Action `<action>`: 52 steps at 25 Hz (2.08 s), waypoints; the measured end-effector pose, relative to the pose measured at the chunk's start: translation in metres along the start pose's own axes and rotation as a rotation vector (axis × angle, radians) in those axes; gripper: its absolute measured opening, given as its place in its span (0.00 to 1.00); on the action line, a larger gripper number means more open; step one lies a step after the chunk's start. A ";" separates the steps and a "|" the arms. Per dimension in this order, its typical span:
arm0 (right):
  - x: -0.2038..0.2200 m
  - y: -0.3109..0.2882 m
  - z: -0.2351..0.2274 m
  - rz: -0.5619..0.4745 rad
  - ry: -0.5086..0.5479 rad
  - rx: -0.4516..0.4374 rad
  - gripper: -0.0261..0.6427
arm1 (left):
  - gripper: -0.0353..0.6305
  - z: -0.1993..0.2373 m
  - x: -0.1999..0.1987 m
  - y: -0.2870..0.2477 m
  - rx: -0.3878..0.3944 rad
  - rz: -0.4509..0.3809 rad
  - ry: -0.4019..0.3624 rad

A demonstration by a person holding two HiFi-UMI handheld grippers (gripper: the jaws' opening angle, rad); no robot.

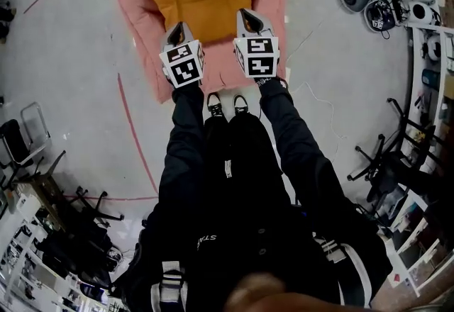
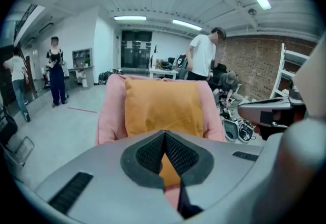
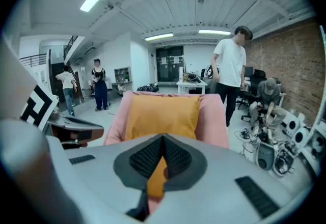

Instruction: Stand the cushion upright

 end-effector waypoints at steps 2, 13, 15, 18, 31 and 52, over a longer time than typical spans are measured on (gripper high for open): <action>-0.023 0.033 0.012 -0.052 0.000 -0.031 0.06 | 0.06 -0.014 -0.017 0.035 0.022 -0.056 0.009; -0.108 0.199 0.064 -0.223 -0.003 -0.099 0.06 | 0.05 -0.052 -0.097 0.220 0.136 -0.296 -0.023; -0.120 0.228 0.068 -0.266 0.001 -0.101 0.06 | 0.05 -0.057 -0.104 0.248 0.142 -0.326 -0.048; -0.133 0.260 0.068 -0.328 0.014 -0.091 0.06 | 0.05 -0.069 -0.109 0.281 0.144 -0.374 -0.071; -0.159 0.306 0.078 -0.457 0.084 -0.133 0.06 | 0.05 -0.101 -0.118 0.329 0.149 -0.461 -0.112; -0.190 0.308 0.060 -0.529 0.114 -0.158 0.06 | 0.05 -0.119 -0.173 0.331 0.117 -0.547 -0.151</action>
Point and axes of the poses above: the fingertips, and each gripper's own axes: y backward along the fingers, z to its left, x out of its underside, the point moved 7 cm from there along y, backward along the fingers
